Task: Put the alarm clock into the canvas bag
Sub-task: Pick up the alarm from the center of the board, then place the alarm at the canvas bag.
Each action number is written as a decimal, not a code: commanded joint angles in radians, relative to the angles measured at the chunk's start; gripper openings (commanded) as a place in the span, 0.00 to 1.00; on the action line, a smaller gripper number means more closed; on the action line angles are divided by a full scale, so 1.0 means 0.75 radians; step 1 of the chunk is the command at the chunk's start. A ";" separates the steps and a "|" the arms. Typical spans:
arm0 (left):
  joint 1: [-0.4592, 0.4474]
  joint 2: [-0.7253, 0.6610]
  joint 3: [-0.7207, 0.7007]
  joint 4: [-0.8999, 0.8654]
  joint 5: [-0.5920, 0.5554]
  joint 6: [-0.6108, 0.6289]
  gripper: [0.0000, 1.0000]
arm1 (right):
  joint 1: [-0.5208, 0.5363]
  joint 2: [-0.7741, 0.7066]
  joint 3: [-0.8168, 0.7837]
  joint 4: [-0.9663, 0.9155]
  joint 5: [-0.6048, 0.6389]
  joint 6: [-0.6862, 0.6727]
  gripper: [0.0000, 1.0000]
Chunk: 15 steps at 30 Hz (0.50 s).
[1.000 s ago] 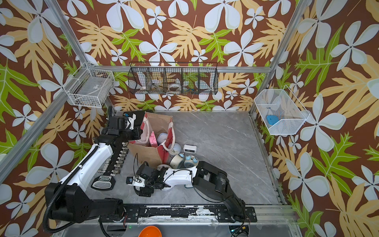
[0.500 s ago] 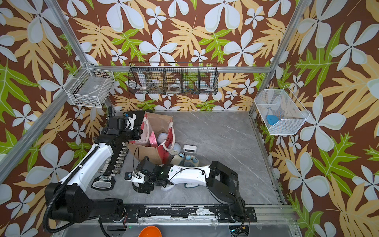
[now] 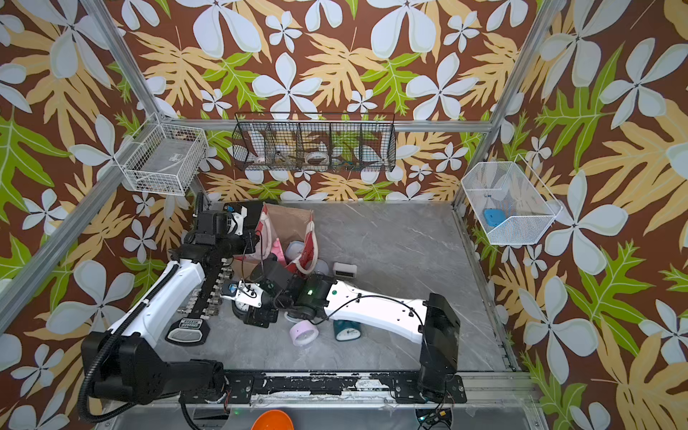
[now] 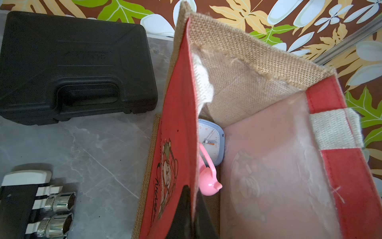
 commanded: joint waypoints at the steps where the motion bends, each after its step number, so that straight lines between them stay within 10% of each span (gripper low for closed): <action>1: 0.001 -0.001 0.002 -0.004 0.014 -0.002 0.00 | -0.032 -0.012 0.080 -0.029 0.059 0.017 0.82; 15: 0.001 -0.011 -0.010 0.017 0.030 -0.023 0.00 | -0.264 0.190 0.442 -0.145 0.321 0.216 0.82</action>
